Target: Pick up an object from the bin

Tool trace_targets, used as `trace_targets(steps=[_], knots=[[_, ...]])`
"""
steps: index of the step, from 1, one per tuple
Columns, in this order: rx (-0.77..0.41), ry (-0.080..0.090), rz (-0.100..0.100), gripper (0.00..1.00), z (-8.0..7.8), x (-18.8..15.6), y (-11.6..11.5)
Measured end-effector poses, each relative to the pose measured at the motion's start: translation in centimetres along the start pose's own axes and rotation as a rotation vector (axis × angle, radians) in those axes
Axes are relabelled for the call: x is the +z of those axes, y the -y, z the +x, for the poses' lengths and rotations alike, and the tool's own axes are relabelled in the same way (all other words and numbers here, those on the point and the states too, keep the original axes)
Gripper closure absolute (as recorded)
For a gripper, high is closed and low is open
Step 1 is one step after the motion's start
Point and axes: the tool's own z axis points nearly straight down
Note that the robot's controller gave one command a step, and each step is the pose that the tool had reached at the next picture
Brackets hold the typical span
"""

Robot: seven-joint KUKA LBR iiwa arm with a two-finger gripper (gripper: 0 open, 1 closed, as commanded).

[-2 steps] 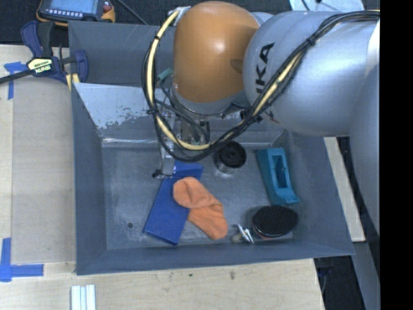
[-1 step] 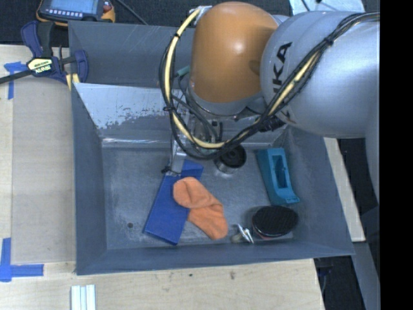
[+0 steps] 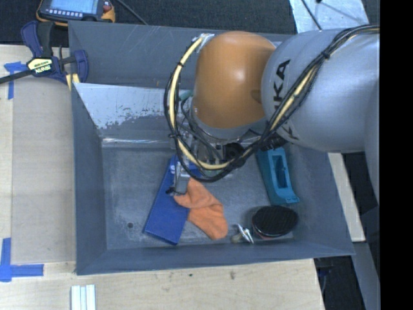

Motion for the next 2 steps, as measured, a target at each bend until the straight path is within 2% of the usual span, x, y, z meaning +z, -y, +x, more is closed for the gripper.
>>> trace_targets(steps=[1, 2], knots=[[-0.208, 0.002, -0.001, 0.00, -0.8, 4.5, 2.0], [-0.174, -0.001, 0.000, 0.00, 2.2, 6.6, 2.8]])
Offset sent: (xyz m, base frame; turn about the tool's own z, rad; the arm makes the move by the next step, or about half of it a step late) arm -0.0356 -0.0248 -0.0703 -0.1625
